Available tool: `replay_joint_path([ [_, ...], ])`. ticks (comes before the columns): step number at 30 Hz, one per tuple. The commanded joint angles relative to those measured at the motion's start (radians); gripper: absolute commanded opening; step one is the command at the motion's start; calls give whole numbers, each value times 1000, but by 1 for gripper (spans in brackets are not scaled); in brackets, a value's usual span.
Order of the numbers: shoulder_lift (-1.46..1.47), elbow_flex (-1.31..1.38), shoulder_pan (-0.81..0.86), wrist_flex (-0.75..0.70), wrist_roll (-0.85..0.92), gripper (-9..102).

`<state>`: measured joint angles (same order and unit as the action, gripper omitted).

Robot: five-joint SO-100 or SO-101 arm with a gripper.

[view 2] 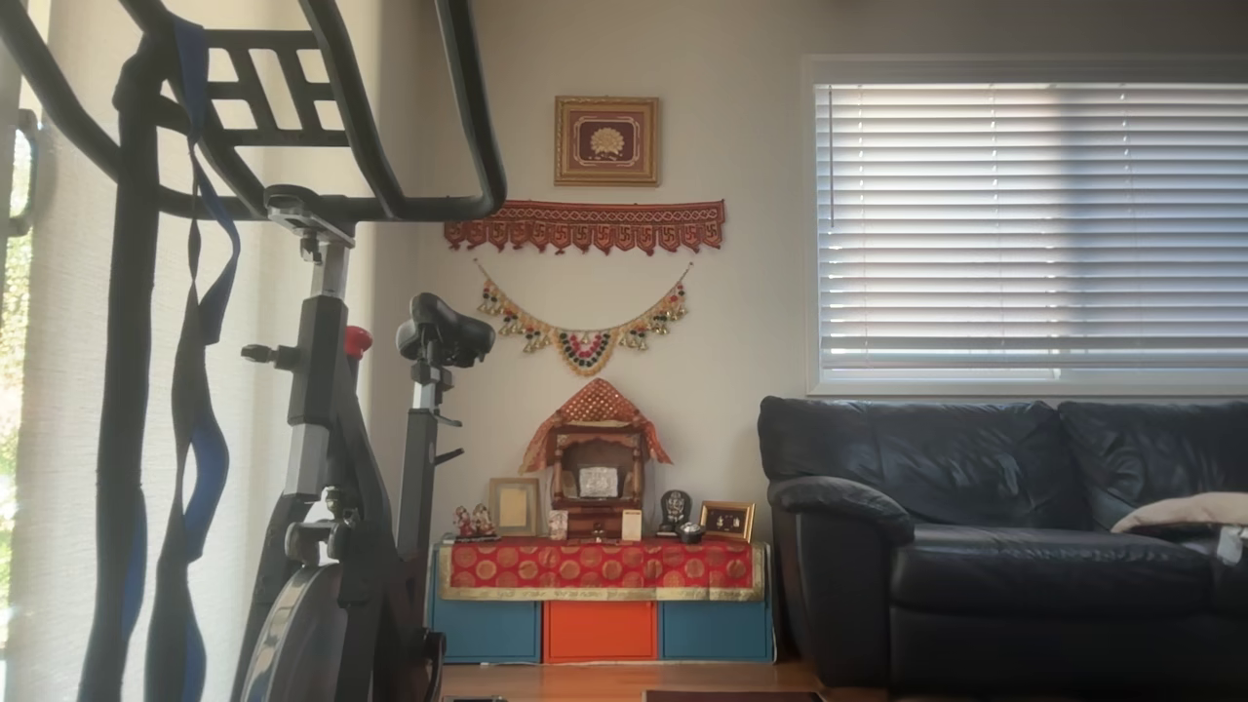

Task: Sort medicines into box.

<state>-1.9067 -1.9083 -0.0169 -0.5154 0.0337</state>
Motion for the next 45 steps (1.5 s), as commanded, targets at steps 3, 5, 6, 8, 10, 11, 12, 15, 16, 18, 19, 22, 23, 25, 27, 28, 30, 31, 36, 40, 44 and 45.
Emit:
replay_joint_path([
  [3, -21, 87, -25, 23, -28, 1],
  [5, -21, 120, -23, 5, -35, 1],
  [6, -21, 146, -20, -15, -41, 1],
  [8, -20, 201, -5, -49, -67, 1],
  [10, -18, 238, 5, -52, -95, 1],
  [11, -15, 247, 5, -51, -103, 1],
  [12, -11, 252, 3, -49, -106, 1],
  [15, 11, 270, -2, -48, -109, 1],
  [16, 18, 273, -5, -41, -109, 1],
  [18, 37, 270, -14, -31, -101, 1],
  [19, 49, 265, -20, -23, -97, 1],
  [22, 109, 255, -34, -8, -63, 1],
  [23, 127, 247, -35, 6, -52, 1],
  [25, 158, 242, -37, 20, -34, 1],
  [27, 175, 247, -37, 14, -21, 1],
  [28, 181, 255, -37, -2, -17, 1],
  [30, 196, 278, -37, -52, -3, 1],
  [31, 201, 282, -37, -64, 3, 1],
  [36, 233, 311, -51, -160, 23, 1],
  [40, 250, 350, -61, -242, 23, 1],
  [44, 273, 383, -66, -302, 26, 1],
  [45, 276, 385, -67, -310, 26, 1],
])
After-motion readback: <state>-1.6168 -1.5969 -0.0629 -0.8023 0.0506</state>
